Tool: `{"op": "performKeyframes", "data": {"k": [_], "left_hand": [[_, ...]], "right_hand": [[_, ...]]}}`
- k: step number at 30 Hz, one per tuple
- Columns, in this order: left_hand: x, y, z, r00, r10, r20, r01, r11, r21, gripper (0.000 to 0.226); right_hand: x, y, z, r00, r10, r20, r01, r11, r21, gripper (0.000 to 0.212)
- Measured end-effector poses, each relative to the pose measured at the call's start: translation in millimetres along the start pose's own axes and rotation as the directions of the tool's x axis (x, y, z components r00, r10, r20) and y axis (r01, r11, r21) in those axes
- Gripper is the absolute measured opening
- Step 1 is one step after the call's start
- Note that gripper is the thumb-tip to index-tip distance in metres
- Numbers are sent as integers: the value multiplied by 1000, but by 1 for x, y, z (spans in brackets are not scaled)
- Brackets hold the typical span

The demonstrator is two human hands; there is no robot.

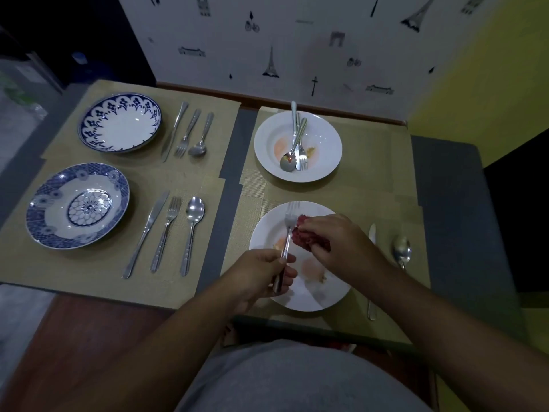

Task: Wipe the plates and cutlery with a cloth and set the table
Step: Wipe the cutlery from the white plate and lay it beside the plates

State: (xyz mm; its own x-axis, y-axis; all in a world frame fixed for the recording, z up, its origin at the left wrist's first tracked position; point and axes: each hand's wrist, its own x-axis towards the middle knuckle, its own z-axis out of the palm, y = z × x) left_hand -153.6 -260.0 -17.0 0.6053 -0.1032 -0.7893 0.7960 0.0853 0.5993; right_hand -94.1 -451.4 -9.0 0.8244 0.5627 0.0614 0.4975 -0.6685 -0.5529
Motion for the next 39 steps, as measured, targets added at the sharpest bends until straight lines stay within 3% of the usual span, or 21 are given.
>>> {"op": "performKeyframes", "data": {"k": [2,6,12,15,18,23,27,32,39], "left_hand": [[0,-1,-2,1000,17,17,-16,999,-34,18],[-1,1,-4,1000,26,-6,-26,997,-70,13],[-6,1,1,994,111,-20,-110,993,37,17],[-7,0,5,991,121,-61,-120,993,17,12],[-7,1,8,989,123,-77,-123,992,4,10],[-10,1,9,987,140,-85,-138,990,29,12],[-9,-1,13,984,147,-96,-146,989,21,11],[-12,0,15,982,147,-119,-145,989,19,11],[-16,-4,13,971,172,-167,-173,985,7,11]], "right_hand": [[0,-1,0,1000,-9,-7,9,1000,-10,36],[-5,-13,5,980,-194,32,195,981,-22,23],[-4,-15,14,954,-276,118,284,957,-62,27],[9,-1,12,965,-224,134,237,967,-92,24],[21,4,4,998,-64,25,66,993,-94,31],[6,-8,6,958,-224,181,243,966,-92,34],[23,12,1,1000,-26,-16,25,995,-97,31],[5,-7,8,969,-219,115,229,969,-88,31],[15,0,9,961,-242,132,257,961,-107,21]]}}
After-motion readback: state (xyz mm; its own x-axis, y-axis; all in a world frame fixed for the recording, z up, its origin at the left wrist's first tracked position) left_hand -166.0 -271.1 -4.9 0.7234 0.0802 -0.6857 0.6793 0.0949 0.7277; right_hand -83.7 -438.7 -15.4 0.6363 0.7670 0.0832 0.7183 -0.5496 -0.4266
